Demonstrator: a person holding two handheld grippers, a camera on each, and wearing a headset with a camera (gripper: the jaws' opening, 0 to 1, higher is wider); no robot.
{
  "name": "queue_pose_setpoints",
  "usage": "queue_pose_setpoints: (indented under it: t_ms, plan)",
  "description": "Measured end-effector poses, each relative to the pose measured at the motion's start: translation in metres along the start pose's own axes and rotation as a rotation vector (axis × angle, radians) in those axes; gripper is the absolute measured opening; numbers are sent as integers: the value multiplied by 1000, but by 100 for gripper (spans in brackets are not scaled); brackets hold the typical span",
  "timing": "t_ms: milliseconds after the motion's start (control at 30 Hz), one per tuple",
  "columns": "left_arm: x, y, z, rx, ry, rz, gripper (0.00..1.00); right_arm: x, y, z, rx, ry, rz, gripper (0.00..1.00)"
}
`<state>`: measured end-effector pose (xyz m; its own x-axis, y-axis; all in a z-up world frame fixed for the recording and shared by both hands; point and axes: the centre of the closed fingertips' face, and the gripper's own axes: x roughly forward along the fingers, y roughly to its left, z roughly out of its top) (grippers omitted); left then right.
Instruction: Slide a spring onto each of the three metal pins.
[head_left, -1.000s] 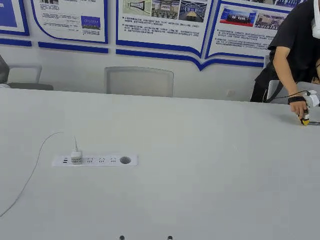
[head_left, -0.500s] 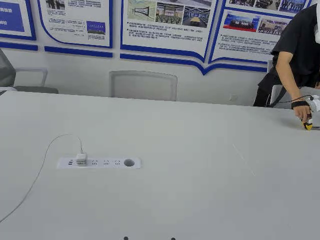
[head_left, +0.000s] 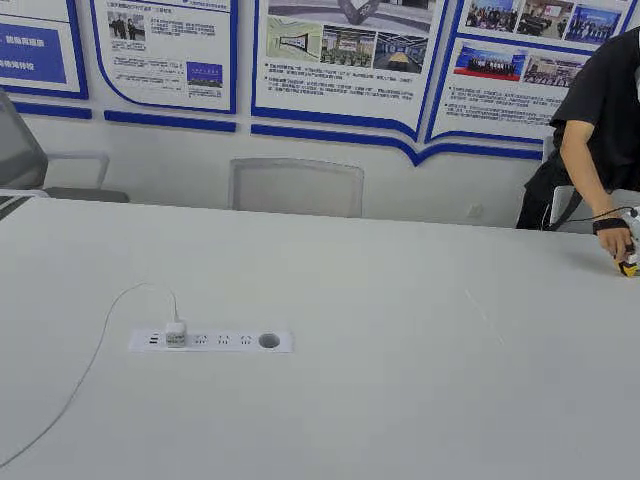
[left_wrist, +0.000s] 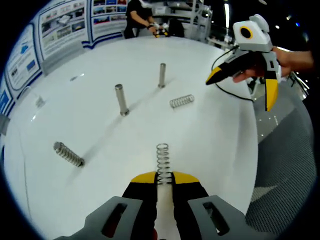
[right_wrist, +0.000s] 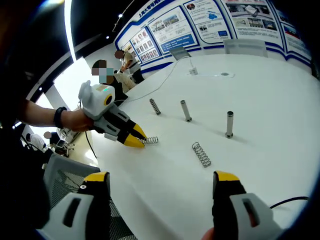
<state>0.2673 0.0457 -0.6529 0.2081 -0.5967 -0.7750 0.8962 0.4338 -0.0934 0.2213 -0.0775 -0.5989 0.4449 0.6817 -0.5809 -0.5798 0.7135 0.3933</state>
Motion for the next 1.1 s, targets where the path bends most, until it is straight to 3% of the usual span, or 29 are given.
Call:
queue_pose_setpoints:
  t_ms: [333,533,867,1100]
  plan:
    - [-14,-12,-6,-28,-21,9,10,3,6,-1,-2,9,23,85]
    - [-22,-18,-2,-34,-36,12,10,7,13,0,-6,9,46,84]
    - [-37,-29,25,6,-89,10,10,13,21,8,-20,-4,81,81]
    - [-41,-40,36,31,-106,-5,10,17,29,12,-23,-14,118,77]
